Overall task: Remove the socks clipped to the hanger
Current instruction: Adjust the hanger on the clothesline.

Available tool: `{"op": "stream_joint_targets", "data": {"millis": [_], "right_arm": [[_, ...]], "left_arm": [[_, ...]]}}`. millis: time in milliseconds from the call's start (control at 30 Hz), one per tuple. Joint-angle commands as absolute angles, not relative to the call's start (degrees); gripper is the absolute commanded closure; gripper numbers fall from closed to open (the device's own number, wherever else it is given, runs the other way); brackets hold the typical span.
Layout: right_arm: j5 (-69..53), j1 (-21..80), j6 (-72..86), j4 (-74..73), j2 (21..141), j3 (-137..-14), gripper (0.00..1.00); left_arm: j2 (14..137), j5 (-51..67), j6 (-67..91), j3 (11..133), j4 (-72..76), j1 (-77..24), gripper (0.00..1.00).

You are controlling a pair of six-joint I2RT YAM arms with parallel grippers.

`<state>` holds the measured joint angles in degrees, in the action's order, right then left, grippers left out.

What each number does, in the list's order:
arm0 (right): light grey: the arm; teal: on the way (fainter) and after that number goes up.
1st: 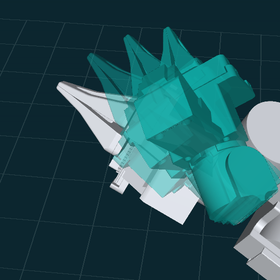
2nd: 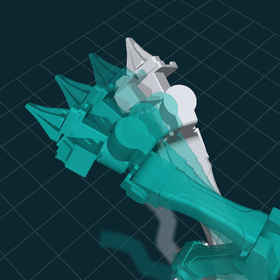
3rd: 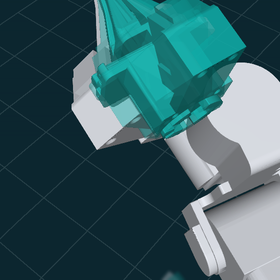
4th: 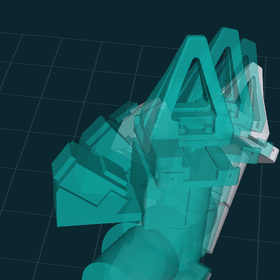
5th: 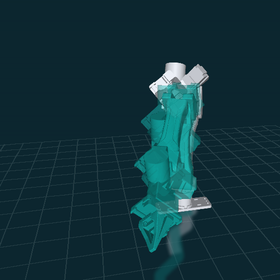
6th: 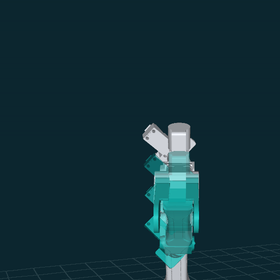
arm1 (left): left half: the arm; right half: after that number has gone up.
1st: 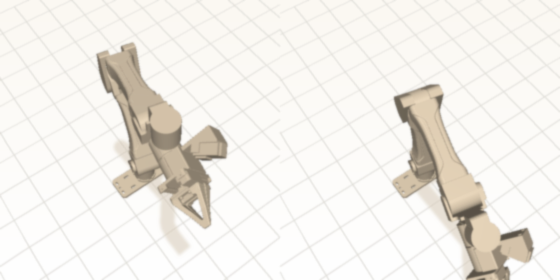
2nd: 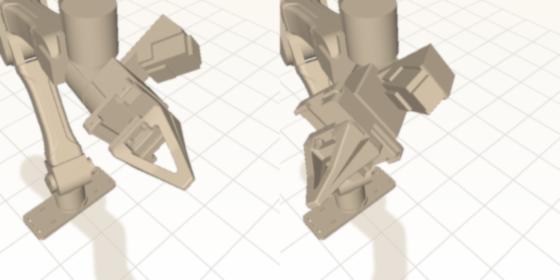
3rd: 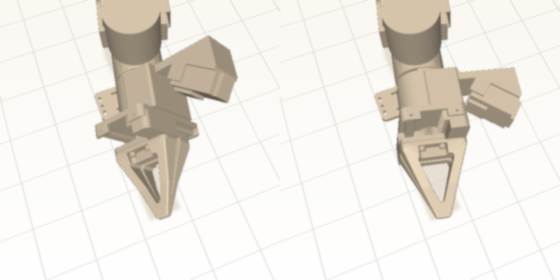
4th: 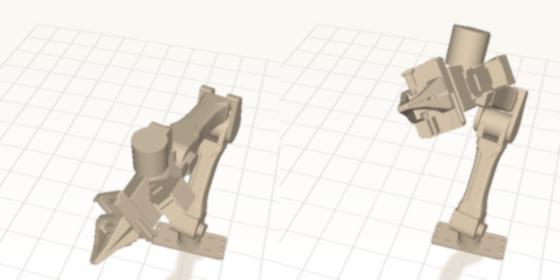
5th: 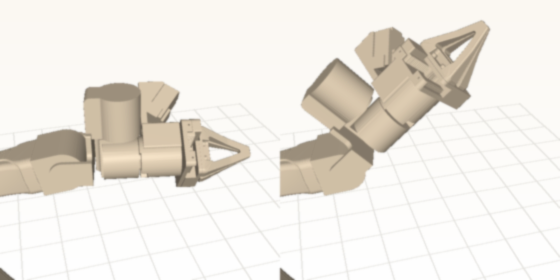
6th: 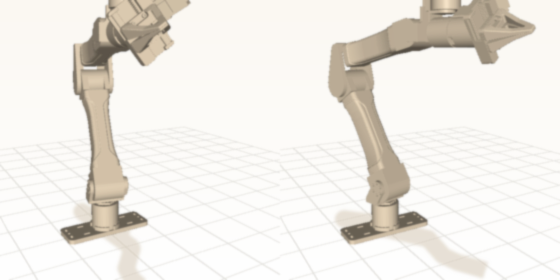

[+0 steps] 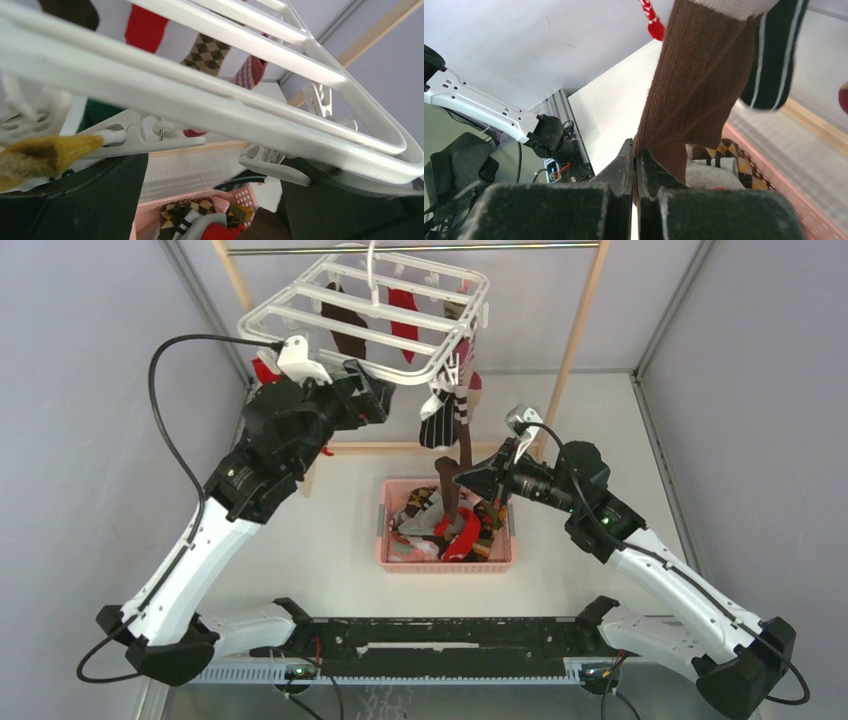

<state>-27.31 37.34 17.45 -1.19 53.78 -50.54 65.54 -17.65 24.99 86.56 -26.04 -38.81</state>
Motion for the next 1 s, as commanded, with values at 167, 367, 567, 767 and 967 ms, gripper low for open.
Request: {"op": "stream_joint_targets", "data": {"millis": [167, 367, 567, 767, 967], "right_arm": [[-27.7, 38.4, 15.4, -0.5, 50.7, -50.6, 1.00], [-27.9, 38.8, 14.6, -0.7, 49.8, -50.5, 1.00], [-28.2, 39.5, 14.0, -0.6, 48.8, -50.6, 1.00], [-28.7, 40.5, 13.6, -0.6, 48.1, -50.6, 1.00], [-29.2, 41.6, 13.2, 1.6, 47.8, -50.6, 1.00]], "left_arm": [[63.6, -15.9, 24.5, 84.4, -24.3, -32.0, 0.00], [63.9, -13.0, 24.8, 83.0, -24.0, -27.9, 0.00], [64.6, -11.0, 24.5, 82.0, -23.6, -24.4, 0.00], [66.8, -8.7, 24.1, 83.0, -23.4, -21.0, 0.00], [69.5, -7.4, 23.7, 84.4, -23.1, -18.3, 0.00]]}}
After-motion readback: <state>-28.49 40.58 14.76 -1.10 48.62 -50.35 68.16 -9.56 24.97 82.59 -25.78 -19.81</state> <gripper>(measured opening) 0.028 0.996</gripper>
